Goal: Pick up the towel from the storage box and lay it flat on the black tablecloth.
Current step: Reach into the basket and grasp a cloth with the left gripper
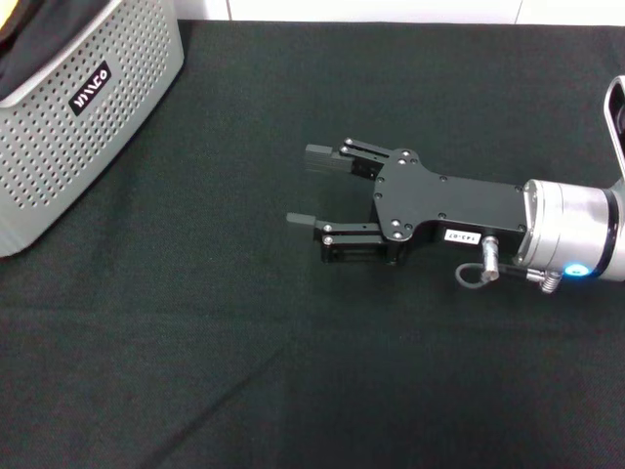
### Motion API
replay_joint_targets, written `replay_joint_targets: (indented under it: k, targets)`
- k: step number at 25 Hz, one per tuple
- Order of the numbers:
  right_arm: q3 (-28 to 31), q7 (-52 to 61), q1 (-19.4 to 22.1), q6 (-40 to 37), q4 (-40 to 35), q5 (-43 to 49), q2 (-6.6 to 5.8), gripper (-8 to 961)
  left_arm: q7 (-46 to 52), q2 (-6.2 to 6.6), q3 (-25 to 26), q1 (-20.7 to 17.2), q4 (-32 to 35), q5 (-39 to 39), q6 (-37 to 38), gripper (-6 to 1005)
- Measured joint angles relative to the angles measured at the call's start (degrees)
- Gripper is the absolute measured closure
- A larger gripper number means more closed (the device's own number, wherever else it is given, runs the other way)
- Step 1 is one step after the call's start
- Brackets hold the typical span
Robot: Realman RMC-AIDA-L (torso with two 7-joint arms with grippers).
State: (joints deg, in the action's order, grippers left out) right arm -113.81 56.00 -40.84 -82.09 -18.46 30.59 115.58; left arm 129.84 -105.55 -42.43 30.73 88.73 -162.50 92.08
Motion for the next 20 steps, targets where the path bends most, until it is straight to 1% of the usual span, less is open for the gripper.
replay_joint_targets:
  k: [4,6,8,10,14,15,16,18,20]
  targets:
    - [0.0,-0.01,0.63,-0.13,0.0,-0.07,0.08,84,0.78,-0.04,-0.99,0.79,-0.59,0.0,0.27,619]
    - [0.0,-0.02,1.01,-0.23,-0.01,-0.25,0.09,84,1.07,0.03,-1.25,1.01,-0.48,0.01,0.87,682]
    - [0.12,-0.02,1.46,-0.29,-0.03,-0.41,0.09,84,1.19,-0.15,-1.35,1.22,0.98,-0.01,1.75,745]
    - [0.57,-0.02,1.89,-0.51,-0.05,-0.44,0.09,84,1.24,-0.7,-1.42,1.16,3.6,-0.01,2.38,808]
    - [0.96,-0.03,2.46,-1.27,-0.08,-0.45,0.09,84,1.24,-1.88,-2.12,0.55,10.11,0.0,3.9,893]
    - [0.98,-0.07,2.52,-1.33,-0.08,-0.5,0.09,84,1.24,-2.79,-2.36,-0.05,14.32,0.0,4.14,914]
    - [0.99,-0.14,2.57,-1.36,-0.08,-0.54,0.09,84,1.24,-2.79,-2.36,-0.05,14.32,0.0,4.14,935]
    - [1.03,-0.29,2.61,-1.44,-0.09,-0.55,0.09,84,1.22,-3.38,-2.52,-0.53,17.24,0.0,4.24,978]
    - [1.05,-0.59,2.67,-1.58,-0.09,-0.49,0.09,84,1.19,-3.52,-2.56,-0.72,18.59,0.01,4.72,977]
